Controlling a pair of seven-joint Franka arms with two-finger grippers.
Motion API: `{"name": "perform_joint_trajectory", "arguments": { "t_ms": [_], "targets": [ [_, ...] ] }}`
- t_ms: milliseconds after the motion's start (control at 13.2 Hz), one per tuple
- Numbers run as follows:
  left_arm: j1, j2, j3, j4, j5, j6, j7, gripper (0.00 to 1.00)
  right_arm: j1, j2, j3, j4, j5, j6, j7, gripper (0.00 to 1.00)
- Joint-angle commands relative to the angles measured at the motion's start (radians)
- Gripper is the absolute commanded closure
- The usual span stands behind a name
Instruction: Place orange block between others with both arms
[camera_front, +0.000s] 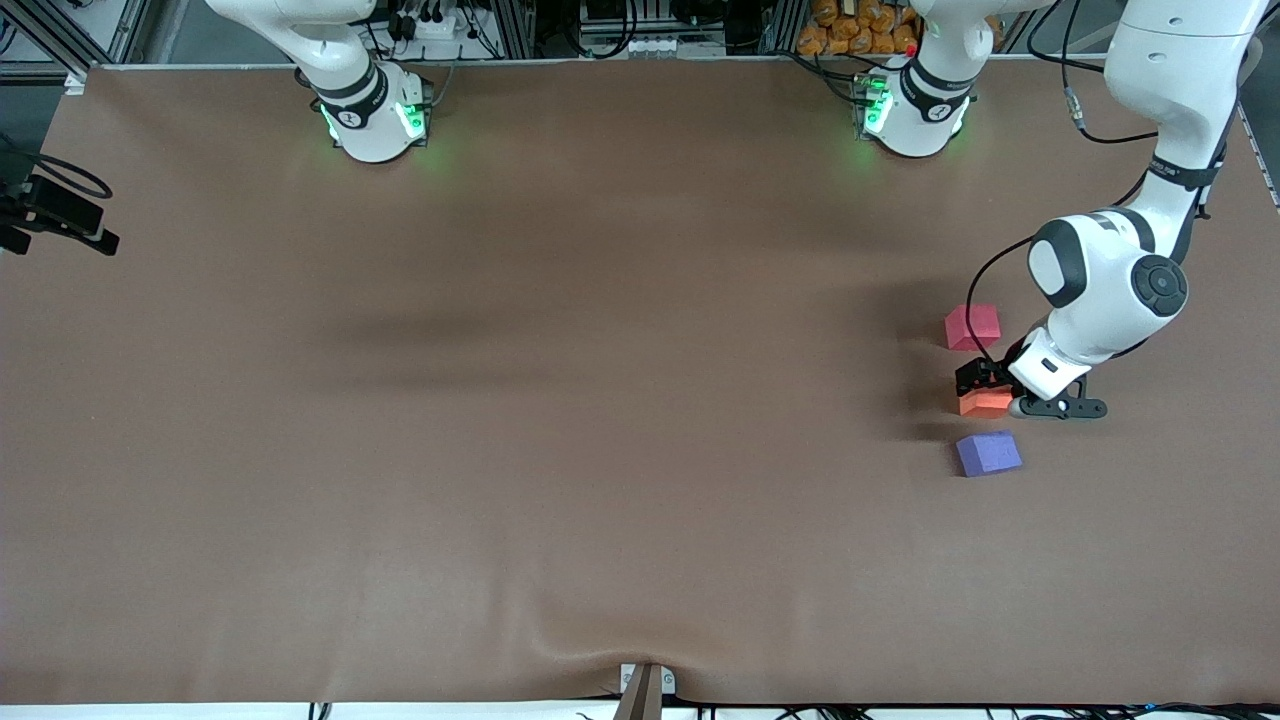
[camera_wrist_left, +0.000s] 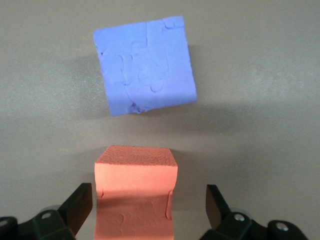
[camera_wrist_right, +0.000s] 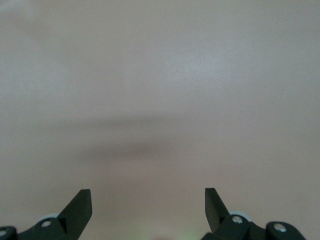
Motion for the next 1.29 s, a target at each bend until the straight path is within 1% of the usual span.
{"name": "perform_joint_trajectory", "arguments": {
  "t_ms": [0, 76, 228, 455, 531, 683, 759, 911, 987, 1214],
  "targets": [
    [0.013, -0.050, -0.026, -0.007, -0.027, -0.007, 0.007, 0.00, -0.003, 0.007, -0.002, 0.015, 0.005, -0.010, 0.006, 0.00],
    [0.013, -0.080, -0.029, 0.000, -0.027, -0.039, -0.007, 0.00, -0.003, 0.012, -0.005, 0.015, 0.002, -0.009, -0.001, 0.00],
    [0.008, -0.157, -0.029, 0.054, -0.027, -0.191, -0.053, 0.00, -0.018, 0.012, -0.006, -0.005, -0.023, -0.028, -0.053, 0.00],
    [0.014, -0.269, -0.034, 0.131, -0.025, -0.387, -0.078, 0.00, -0.024, 0.004, -0.006, -0.002, -0.026, -0.035, -0.053, 0.00],
    [0.013, -0.309, -0.034, 0.172, -0.024, -0.449, -0.085, 0.00, -0.032, 0.001, -0.006, -0.002, -0.026, -0.042, -0.055, 0.00],
    [0.011, -0.372, -0.034, 0.256, -0.011, -0.636, -0.159, 0.00, -0.035, 0.001, -0.005, 0.001, -0.026, -0.056, -0.055, 0.00],
    [0.011, -0.395, -0.034, 0.316, -0.008, -0.745, -0.191, 0.00, -0.035, 0.001, -0.005, 0.004, -0.026, -0.053, -0.055, 0.00],
    [0.013, -0.424, -0.034, 0.430, 0.045, -0.925, -0.213, 0.00, -0.033, 0.001, -0.005, 0.004, -0.027, -0.046, -0.053, 0.00],
    [0.010, -0.448, -0.037, 0.457, 0.071, -0.976, -0.214, 0.00, -0.035, 0.001, -0.005, 0.004, -0.026, -0.044, -0.052, 0.00],
    [0.012, -0.530, -0.058, 0.456, 0.087, -1.013, -0.197, 0.00, -0.035, 0.006, -0.005, 0.004, -0.052, -0.029, -0.047, 0.00]
  ]
}}
